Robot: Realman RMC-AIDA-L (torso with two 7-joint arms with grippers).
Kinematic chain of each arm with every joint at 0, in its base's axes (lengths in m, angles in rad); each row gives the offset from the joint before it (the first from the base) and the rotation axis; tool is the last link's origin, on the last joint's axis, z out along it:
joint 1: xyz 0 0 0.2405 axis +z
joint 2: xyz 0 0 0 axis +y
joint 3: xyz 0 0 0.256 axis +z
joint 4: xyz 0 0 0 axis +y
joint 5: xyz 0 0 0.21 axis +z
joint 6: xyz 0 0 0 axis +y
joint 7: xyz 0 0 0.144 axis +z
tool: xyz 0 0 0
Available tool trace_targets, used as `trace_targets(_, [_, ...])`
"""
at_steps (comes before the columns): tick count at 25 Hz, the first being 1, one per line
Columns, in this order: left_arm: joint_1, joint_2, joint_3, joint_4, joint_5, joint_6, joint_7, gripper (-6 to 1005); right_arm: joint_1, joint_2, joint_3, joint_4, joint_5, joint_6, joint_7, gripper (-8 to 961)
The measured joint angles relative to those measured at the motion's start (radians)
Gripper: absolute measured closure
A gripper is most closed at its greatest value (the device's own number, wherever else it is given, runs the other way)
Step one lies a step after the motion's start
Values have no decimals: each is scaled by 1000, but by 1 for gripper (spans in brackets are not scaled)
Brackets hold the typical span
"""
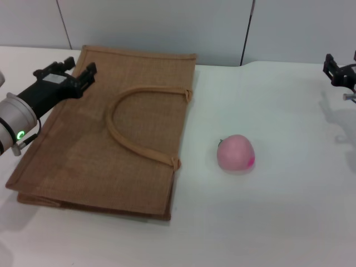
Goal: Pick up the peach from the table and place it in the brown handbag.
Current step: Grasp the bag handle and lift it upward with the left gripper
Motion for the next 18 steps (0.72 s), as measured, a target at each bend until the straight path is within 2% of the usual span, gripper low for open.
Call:
trace_targets(6, [17, 15, -8, 130, 281, 7, -244, 427, 19, -2, 0, 0, -7, 56, 0, 286])
trace_targets(18, [26, 14, -11, 187, 410, 9, -305, 427, 20, 0, -4, -2, -7, 59, -3, 285])
